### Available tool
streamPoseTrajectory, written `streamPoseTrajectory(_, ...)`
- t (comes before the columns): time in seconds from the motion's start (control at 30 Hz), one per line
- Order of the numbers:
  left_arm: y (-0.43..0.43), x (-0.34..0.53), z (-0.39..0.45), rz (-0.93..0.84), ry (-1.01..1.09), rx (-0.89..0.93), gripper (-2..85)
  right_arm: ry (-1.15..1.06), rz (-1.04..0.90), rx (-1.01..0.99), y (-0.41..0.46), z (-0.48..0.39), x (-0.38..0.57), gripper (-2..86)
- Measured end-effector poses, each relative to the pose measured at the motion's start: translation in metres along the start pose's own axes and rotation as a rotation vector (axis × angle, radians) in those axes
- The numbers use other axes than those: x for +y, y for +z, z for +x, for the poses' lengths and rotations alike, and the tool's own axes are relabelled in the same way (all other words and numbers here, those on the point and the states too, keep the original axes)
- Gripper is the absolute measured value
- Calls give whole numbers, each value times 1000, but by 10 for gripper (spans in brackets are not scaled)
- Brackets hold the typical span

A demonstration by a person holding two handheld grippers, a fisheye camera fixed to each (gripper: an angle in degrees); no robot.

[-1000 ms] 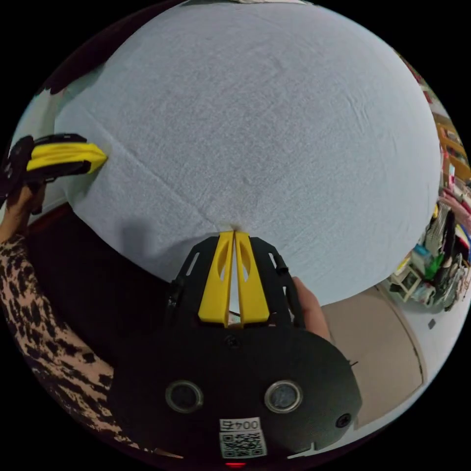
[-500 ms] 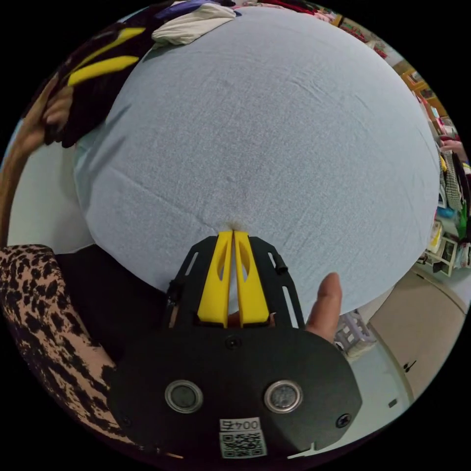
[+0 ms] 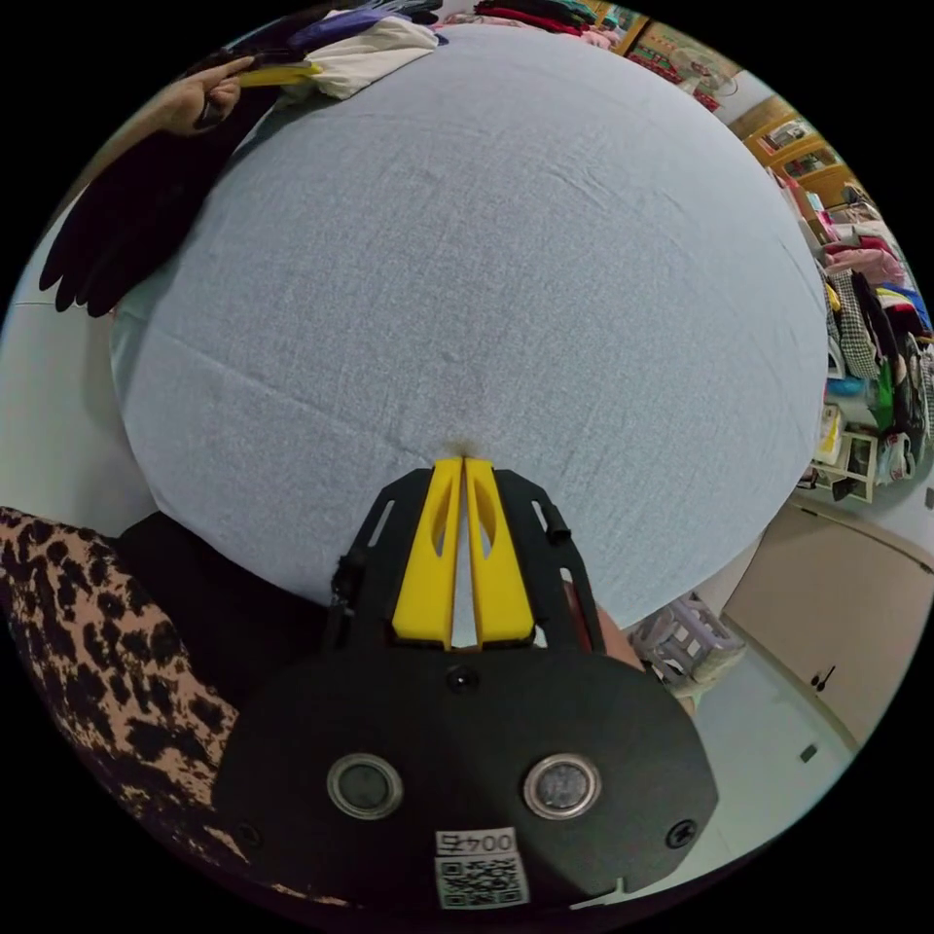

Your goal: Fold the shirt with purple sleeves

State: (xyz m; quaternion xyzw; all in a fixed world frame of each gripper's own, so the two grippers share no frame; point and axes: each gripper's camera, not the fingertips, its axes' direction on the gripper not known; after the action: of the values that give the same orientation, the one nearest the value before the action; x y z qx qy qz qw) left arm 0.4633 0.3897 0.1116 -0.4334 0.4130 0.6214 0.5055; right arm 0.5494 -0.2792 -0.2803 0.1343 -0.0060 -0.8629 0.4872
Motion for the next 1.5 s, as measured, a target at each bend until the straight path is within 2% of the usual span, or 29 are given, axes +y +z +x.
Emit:
streamPoseTrajectory(0.07,-7,12,48,50,239,-141,28,-6,7,16,4,-2,2,-7)
streamPoseTrajectory(0.13,-5,53,122,67,629,-343,24,-17,20,33,10,-5,6,-7)
streamPoseTrajectory(0.17,-4,69,138,74,726,-385,23,-16,25,36,11,-5,7,-7)
streamPoseTrajectory(0.23,12,146,188,90,1087,-545,25,5,62,32,17,-4,14,-6)
streamPoseTrajectory(0.33,43,235,212,-19,1378,-561,37,24,102,8,25,2,22,-6)
streamPoseTrajectory(0.47,44,291,208,-70,1349,-383,78,42,97,-45,34,14,23,-3)
streamPoseTrajectory(0.57,38,298,179,-98,1135,-250,125,43,99,-54,42,18,24,9)
streamPoseTrajectory(0.67,37,276,132,-81,822,-189,154,58,104,-78,48,19,25,85)
streamPoseTrajectory(0.73,41,254,92,-96,560,-106,162,13,161,-136,42,16,25,132)
streamPoseTrajectory(0.8,48,245,78,-84,475,-115,162,-7,249,-147,29,13,25,139)
streamPoseTrajectory(0.9,72,237,78,-108,472,-179,145,-24,406,-179,2,13,21,146)
streamPoseTrajectory(1.03,82,237,85,-51,453,-247,35,-44,504,-255,-25,16,-1,147)
streamPoseTrajectory(1.17,52,259,115,79,602,-244,19,-91,462,-356,-41,19,-36,143)
streamPoseTrajectory(1.33,13,319,167,194,974,-272,12,-47,380,-659,-53,35,-96,146)
streamPoseTrajectory(1.4,14,337,179,193,1059,-287,11,-50,329,-695,-49,31,-119,152)
streamPoseTrajectory(1.5,22,357,192,174,1131,-288,11,-132,201,-614,-35,2,-160,163)
